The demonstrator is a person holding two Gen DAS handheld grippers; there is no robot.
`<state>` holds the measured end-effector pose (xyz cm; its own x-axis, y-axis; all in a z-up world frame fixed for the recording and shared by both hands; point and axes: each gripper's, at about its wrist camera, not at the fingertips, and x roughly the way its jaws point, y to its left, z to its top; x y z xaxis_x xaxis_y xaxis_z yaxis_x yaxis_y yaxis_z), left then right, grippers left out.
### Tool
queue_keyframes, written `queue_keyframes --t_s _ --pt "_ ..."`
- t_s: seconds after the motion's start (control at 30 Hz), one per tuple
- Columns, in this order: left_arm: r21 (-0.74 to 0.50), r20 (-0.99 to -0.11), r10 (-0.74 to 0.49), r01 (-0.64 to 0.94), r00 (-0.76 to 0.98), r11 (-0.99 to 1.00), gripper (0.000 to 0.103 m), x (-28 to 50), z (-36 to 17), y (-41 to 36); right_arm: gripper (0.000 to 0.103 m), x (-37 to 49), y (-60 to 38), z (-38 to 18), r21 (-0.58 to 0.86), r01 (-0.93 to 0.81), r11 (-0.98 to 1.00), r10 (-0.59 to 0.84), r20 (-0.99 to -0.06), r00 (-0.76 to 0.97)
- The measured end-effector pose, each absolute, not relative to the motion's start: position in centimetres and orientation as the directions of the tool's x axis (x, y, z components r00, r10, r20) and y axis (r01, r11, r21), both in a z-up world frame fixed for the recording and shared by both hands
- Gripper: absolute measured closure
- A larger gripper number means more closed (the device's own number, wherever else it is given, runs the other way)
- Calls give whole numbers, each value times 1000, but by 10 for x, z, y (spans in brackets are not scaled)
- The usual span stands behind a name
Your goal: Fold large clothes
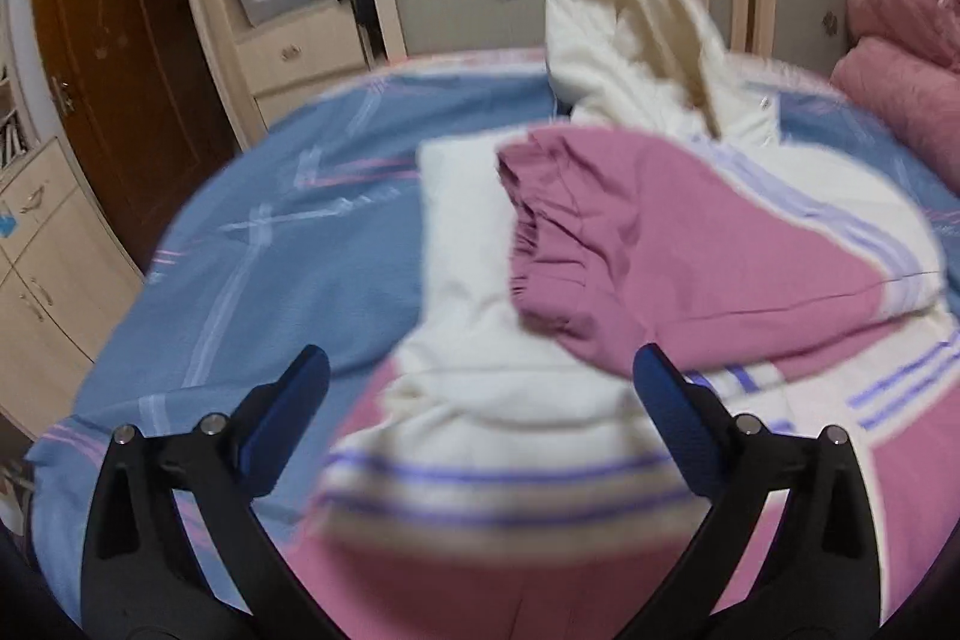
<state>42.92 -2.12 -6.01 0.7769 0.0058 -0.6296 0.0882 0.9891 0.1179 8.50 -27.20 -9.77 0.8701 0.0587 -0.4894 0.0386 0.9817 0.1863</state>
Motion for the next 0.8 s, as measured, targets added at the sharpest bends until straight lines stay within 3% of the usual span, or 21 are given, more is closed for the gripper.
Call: queue_keyframes --t_s 0.2,0.37,0.47,0.63,0.8 --pt "146 -500 -68 162 863 976 2 273 -12 -11 1 72 -271 -93 160 35 986 43 -457 888" --pt "137 -421 -99 170 902 976 2 135 -22 -10 1 55 -281 -89 150 55 987 15 -430 903" --pt "56 -429 -158 201 889 978 2 104 -40 -4 1 46 -286 -87 144 74 987 -7 -417 909" --pt "14 -377 -132 148 917 989 2 98 -62 3 1 36 -285 -87 98 107 989 -58 -410 910" --pt "60 -386 -98 130 917 990 2 103 -74 -1 1 34 -282 -87 67 124 990 -87 -406 910"
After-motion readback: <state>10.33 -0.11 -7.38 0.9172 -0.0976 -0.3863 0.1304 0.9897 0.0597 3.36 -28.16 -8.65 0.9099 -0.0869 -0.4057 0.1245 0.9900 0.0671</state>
